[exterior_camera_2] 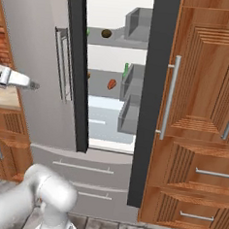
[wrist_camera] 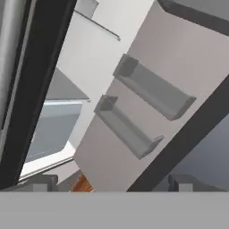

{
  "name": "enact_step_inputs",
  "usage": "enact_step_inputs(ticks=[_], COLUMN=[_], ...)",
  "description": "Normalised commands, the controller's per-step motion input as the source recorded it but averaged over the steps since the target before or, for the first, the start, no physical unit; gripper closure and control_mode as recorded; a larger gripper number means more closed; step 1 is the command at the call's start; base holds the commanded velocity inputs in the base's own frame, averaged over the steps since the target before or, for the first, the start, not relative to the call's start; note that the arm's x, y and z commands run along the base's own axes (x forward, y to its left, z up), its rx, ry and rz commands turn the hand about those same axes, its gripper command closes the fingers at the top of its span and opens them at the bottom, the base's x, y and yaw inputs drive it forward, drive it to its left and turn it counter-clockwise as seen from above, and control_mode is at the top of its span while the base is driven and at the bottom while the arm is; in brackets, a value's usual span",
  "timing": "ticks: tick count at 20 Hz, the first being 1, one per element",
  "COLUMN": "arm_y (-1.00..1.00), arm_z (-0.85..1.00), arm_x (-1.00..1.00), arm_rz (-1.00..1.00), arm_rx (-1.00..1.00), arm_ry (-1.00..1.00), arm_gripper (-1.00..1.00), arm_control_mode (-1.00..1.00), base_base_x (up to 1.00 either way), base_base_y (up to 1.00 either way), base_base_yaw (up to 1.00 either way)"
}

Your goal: Place the tupperware on the top shelf of the fridge. Make space for the tupperware among the existing items by rearranging them on the shelves if needed. Close the fridge door when finished.

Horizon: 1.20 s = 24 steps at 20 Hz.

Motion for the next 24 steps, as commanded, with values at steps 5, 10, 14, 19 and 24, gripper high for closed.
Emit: enact_step_inputs(ticks=[5,10,14,19,24], arm_y=[-0.88,-0.96,-1.00,-1.00,-1.00], arm_z=[0.27,0.21,0.00,-0.02,-0.12], arm_x=[-1.00,-1.00,-0.88,-0.44,-0.13], arm_rz=[-0.14,-0.16,-0.07,0.00,-0.05], arm_rx=[0.22,0.40,0.51,0.60,0.46], arm_ry=[-0.07,-0.05,-0.17,-0.19,-0.13], arm_gripper=[-1.00,-1.00,-1.00,-1.00,-1.00], arm_control_mode=[-1.00,-1.00,-1.00,-1.00,-1.00], base_base_x=[0.00,0.00,0.00,0.00,0.00], base_base_y=[0.00,0.00,0.00,0.00,0.00], base_base_yaw=[0.00,0.00,0.00,0.00,0.00])
